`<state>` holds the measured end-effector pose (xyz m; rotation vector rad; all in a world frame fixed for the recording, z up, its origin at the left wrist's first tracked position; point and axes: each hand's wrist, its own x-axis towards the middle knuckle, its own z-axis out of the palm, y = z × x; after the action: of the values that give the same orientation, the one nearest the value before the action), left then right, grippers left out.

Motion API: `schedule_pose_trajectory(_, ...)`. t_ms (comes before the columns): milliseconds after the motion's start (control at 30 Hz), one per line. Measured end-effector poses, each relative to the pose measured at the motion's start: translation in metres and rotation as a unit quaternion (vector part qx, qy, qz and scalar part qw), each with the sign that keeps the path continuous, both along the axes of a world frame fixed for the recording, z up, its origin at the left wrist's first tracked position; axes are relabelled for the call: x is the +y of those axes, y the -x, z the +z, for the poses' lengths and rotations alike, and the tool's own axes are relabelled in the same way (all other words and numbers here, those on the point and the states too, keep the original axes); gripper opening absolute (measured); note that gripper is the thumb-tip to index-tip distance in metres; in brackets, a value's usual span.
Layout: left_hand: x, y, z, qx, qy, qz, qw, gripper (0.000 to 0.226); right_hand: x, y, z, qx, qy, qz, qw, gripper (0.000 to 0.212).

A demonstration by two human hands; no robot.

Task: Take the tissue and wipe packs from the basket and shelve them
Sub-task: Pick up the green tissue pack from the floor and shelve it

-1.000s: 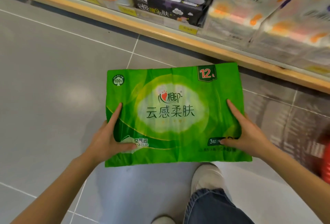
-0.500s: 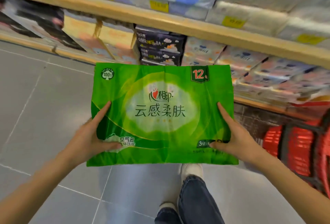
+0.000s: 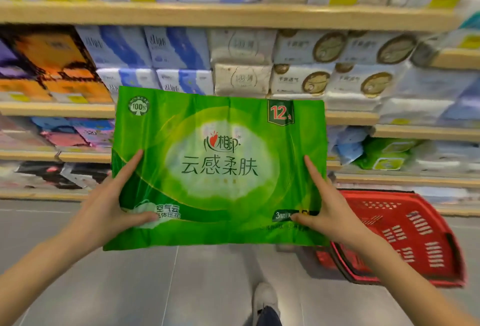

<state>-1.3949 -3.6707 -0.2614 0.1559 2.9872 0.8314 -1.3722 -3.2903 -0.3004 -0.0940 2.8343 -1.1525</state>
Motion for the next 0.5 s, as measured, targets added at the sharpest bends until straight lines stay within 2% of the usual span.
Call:
schedule_pose_trajectory(200,0.064,-0.003,0.146,0.118,-0.029,-0.089,0.989,0.119,0.063,-0.060,0.147,0.106,0.003,-0.086,0.991,0.116)
schedule_pose_trajectory(367,0.145,-0.003,0.244,0.209,-0.077,-0.174,0.959,0.117,0.130,-0.112,0.251,0.207,-0.038,-0.162,0.964,0.117)
schedule_pose_trajectory(500,0.227,-0.015,0.301,0.272,-0.106,-0.224,0.930,0.120,0.194,-0.166,0.311,0.262,-0.069,-0.218,0.937,0.118)
